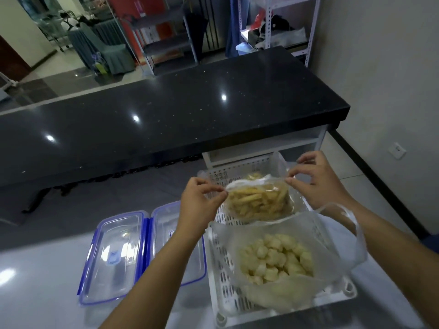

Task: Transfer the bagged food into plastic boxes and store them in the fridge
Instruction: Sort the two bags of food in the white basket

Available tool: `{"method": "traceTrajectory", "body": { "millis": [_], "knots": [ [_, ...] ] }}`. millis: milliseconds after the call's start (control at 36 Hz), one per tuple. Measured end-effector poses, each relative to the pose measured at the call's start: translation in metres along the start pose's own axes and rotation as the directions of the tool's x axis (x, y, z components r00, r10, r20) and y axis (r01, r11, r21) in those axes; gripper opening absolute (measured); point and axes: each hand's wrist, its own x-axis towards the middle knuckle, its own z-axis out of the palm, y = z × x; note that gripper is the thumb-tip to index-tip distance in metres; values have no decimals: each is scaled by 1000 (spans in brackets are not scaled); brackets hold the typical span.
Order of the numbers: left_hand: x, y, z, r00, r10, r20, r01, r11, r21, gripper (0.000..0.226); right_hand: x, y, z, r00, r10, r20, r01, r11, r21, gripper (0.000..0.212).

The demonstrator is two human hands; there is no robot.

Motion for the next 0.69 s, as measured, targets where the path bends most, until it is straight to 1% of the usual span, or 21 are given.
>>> {"method": "traceTrajectory", "body": {
  "millis": [56, 83, 139, 194, 222, 278, 333, 361, 389, 472, 528, 583, 639, 694],
  "knots": [
    [-6, -6, 8, 998, -50, 35, 51, 999, -12, 5, -6, 7, 9, 997, 27, 69, -27, 1000, -4, 13],
    [-8, -9, 10, 997, -63, 44, 64, 998, -19, 5, -8, 9, 12, 995, 35, 89, -35, 999, 5, 17],
    [-9, -12, 9, 997, -56, 58, 56, 998, -6, 5, -7, 12, 13, 996, 23, 90, -25, 999, 20, 19],
    [-8, -11, 7, 997, -27, 77, 23, 999, 46, 6, -3, 9, 10, 995, -20, 93, 15, 998, 57, 19],
    [-6, -9, 5, 996, -15, 87, 8, 997, 71, 8, -1, 6, 8, 991, -47, 123, 37, 996, 83, 22],
    [-3, -3, 4, 995, 4, 100, -17, 992, 125, 4, 5, -4, 6, 966, -102, 236, 80, 992, 101, 31],
    [1, 4, 3, 994, 23, 105, -41, 984, 172, 3, 13, -14, 8, 931, -126, 343, 119, 992, 42, 38],
    [3, 7, 3, 994, 25, 107, -44, 982, 184, 3, 16, -17, 12, 920, -127, 372, 141, 990, -10, 38],
    [4, 11, 2, 994, 26, 110, -46, 980, 193, 3, 19, -21, 15, 917, -124, 380, 160, 985, -63, 33],
    [5, 19, 1, 993, 42, 112, -69, 966, 248, 6, 23, -27, 23, 936, -135, 325, 193, 969, -152, 14],
    [4, 23, 0, 989, 102, 106, -133, 930, 343, 15, 24, -27, 24, 939, -153, 307, 208, 965, -158, 14],
    [4, 27, -2, 978, 185, 100, -210, 881, 424, 28, 23, -26, 23, 938, -168, 304, 213, 970, -119, 16],
    [4, 33, -3, 962, 253, 99, -271, 861, 430, 36, 20, -27, 21, 936, -182, 300, 218, 972, -89, 19],
    [6, 39, -2, 947, 293, 135, -322, 849, 419, 41, 18, -29, 18, 930, -196, 310, 232, 969, -82, 20]
  ]
}}
